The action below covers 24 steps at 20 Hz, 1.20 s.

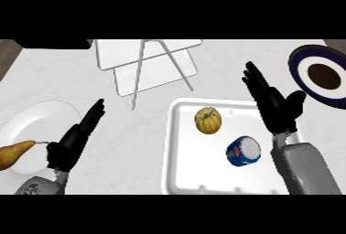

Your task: Pick the can from the tray and place it in the tiered shelf

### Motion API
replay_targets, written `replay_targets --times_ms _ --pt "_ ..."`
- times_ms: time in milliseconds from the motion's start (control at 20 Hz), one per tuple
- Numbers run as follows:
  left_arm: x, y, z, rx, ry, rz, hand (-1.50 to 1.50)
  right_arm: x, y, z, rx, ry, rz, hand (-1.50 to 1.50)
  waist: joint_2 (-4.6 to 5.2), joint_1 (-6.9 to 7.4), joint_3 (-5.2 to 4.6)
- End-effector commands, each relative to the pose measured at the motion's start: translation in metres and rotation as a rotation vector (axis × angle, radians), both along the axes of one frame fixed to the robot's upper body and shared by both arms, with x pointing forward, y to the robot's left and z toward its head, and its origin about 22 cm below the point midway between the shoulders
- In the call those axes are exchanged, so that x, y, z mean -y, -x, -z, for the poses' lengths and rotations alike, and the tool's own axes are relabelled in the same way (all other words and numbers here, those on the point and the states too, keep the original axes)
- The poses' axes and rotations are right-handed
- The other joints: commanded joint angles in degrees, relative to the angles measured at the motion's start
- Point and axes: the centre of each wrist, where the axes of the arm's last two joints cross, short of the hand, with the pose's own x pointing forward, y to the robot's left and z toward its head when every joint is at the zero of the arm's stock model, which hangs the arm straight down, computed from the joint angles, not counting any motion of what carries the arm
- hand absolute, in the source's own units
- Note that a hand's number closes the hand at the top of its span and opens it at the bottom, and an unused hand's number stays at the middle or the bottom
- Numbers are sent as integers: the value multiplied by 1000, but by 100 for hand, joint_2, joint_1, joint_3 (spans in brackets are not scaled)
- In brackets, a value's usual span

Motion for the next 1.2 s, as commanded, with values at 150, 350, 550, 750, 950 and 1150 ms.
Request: replay_targets --times_ms 150,350,550,750,950,1150 --pt "-20 16 15 -101 -47 -135 0 87 32 -10 -29 307 401 -150 -118 -385 -12" --pt "-34 27 23 -175 -43 -203 0 179 71 -3 -215 702 733 150 -107 -643 -43" --pt "-20 30 29 -203 -26 -151 0 124 111 8 -125 229 748 -150 -99 -331 3" --pt "-18 28 19 -199 -49 -141 0 95 137 -14 -18 223 522 -150 -96 -243 1" --pt "6 13 19 -195 -34 -127 0 68 146 -57 -39 289 387 -150 -77 -205 -6" --pt "-4 22 20 -190 -45 -126 0 50 148 -86 -213 404 266 -150 -73 -115 -16"
